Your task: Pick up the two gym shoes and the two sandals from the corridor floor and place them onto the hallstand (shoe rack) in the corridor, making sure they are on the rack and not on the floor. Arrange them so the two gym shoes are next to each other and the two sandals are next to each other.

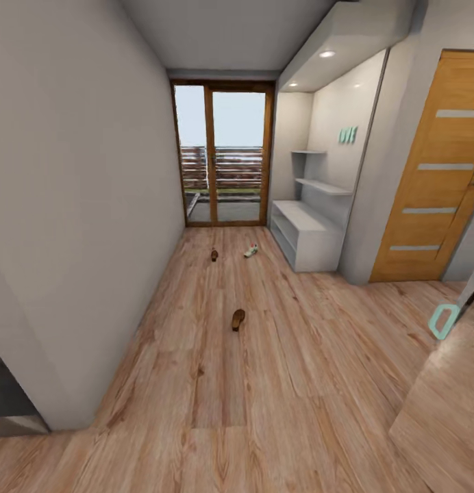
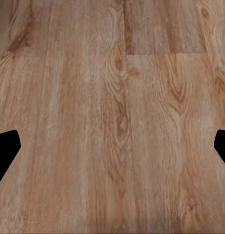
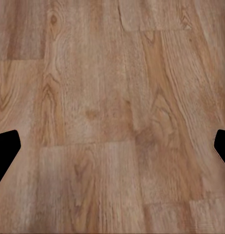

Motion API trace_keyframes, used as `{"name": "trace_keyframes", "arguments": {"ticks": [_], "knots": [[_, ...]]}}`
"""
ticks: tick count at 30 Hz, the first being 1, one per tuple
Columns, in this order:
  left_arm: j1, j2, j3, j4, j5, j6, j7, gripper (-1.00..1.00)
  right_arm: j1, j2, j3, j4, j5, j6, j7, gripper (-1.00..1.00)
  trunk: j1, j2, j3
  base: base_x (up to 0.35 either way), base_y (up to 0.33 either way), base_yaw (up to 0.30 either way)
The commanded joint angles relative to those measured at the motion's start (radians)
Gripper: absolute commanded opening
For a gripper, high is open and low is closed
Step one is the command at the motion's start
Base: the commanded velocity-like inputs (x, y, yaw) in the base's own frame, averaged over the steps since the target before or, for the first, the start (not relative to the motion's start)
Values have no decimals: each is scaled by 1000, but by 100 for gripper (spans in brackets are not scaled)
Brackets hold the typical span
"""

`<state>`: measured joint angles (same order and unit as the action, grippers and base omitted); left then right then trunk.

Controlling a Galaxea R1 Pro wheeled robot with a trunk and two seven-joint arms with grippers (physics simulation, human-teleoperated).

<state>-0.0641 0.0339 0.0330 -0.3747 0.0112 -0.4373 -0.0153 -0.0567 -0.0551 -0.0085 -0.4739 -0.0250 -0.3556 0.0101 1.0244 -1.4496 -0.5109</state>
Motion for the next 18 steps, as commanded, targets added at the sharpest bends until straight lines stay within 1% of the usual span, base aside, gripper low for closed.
{"name": "trace_keyframes", "arguments": {"ticks": [1,6,9,13,18], "knots": [[0,0,2,0,1,-3,-2,100,-1,0,-1,1,-3,-3,1,100,1,0,-1,338,0,-267],[0,0,2,0,1,-3,-2,100,-1,1,-1,1,-3,-3,1,100,1,0,-1,338,0,-259],[0,0,2,0,1,-3,-2,100,-1,1,-1,0,-3,-3,1,100,1,0,-1,338,0,-169],[0,0,2,0,1,-3,-2,100,-1,1,0,0,-3,-3,1,100,1,0,-1,338,0,-78],[0,0,2,0,1,-3,-2,100,-1,1,0,1,-3,-3,2,100,1,0,-1,338,0,-27]]}}
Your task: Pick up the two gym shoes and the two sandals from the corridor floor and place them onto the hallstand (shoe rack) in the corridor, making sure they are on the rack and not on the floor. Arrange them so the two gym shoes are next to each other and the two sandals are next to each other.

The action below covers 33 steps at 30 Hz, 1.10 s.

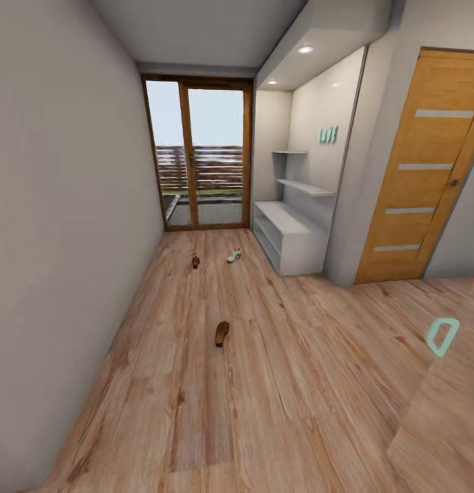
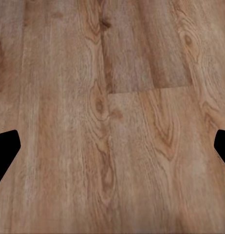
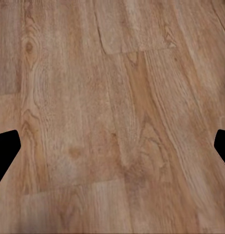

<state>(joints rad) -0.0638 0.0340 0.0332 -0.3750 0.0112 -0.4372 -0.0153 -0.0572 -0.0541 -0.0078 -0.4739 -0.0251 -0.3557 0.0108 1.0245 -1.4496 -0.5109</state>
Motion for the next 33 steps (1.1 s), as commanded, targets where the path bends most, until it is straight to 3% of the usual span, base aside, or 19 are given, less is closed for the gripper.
{"name": "trace_keyframes", "arguments": {"ticks": [1,33], "knots": [[-1,0,2,1,1,-3,-2,100,-1,0,-1,1,-3,-3,1,100,1,0,-1,338,0,-11],[-1,0,1,0,1,-3,-2,100,-1,-3,-3,1,-2,-4,1,100,1,0,-1,324,-90,-1]]}}
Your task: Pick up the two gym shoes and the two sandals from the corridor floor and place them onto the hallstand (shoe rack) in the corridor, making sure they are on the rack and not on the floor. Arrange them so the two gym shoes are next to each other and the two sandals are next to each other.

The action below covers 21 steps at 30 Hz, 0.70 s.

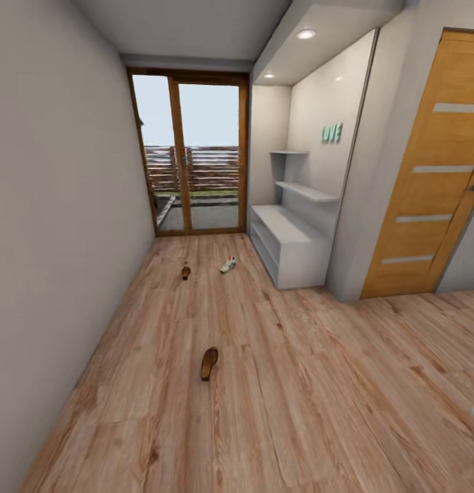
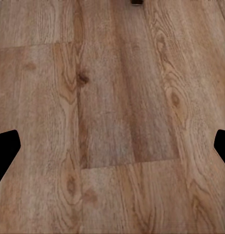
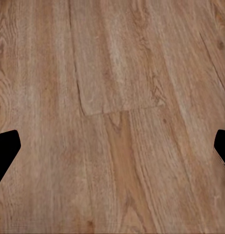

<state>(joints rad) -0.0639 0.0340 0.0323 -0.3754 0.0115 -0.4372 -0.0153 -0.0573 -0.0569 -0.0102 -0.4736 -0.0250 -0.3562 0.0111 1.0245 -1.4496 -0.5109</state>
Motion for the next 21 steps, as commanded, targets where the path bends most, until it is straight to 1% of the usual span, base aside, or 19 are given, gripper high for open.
{"name": "trace_keyframes", "arguments": {"ticks": [1,21], "knots": [[-1,0,2,1,1,-3,-2,100,-1,0,-1,1,-3,-3,1,100,0,0,-1,293,-150,0],[-1,0,3,1,2,-3,-2,100,-1,3,-1,-1,-4,-3,1,100,0,0,-1,284,-162,0]]}}
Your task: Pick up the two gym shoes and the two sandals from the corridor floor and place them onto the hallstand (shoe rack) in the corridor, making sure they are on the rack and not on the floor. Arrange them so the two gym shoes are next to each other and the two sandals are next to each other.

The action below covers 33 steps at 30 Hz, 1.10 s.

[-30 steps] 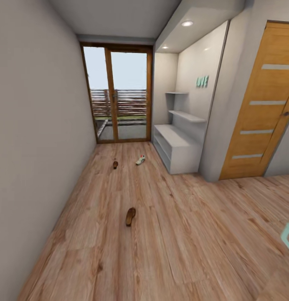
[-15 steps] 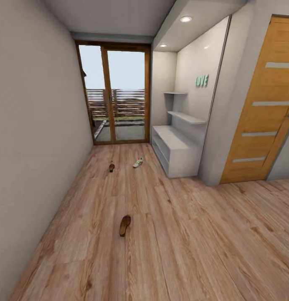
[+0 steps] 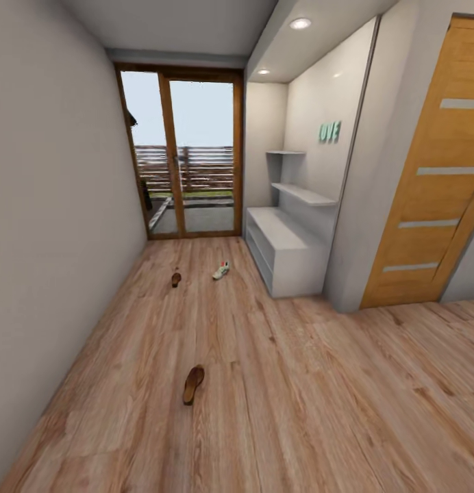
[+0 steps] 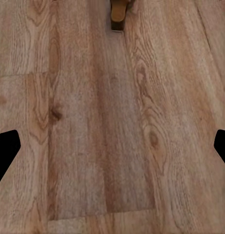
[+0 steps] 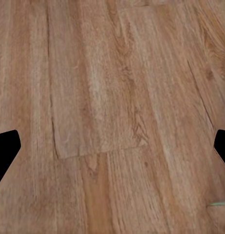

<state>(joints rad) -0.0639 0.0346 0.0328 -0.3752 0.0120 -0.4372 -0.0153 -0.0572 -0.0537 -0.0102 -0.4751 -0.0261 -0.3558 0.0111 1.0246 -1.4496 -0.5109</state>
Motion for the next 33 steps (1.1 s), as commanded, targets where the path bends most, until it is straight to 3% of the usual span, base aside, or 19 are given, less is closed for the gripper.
{"name": "trace_keyframes", "arguments": {"ticks": [1,33], "knots": [[-1,0,2,1,1,-3,-2,100,-1,0,0,1,-2,-3,1,100,0,0,-1,283,-158,0],[-1,1,2,0,2,-3,-2,100,-1,0,0,0,-3,-3,1,100,0,0,-1,283,-140,0]]}}
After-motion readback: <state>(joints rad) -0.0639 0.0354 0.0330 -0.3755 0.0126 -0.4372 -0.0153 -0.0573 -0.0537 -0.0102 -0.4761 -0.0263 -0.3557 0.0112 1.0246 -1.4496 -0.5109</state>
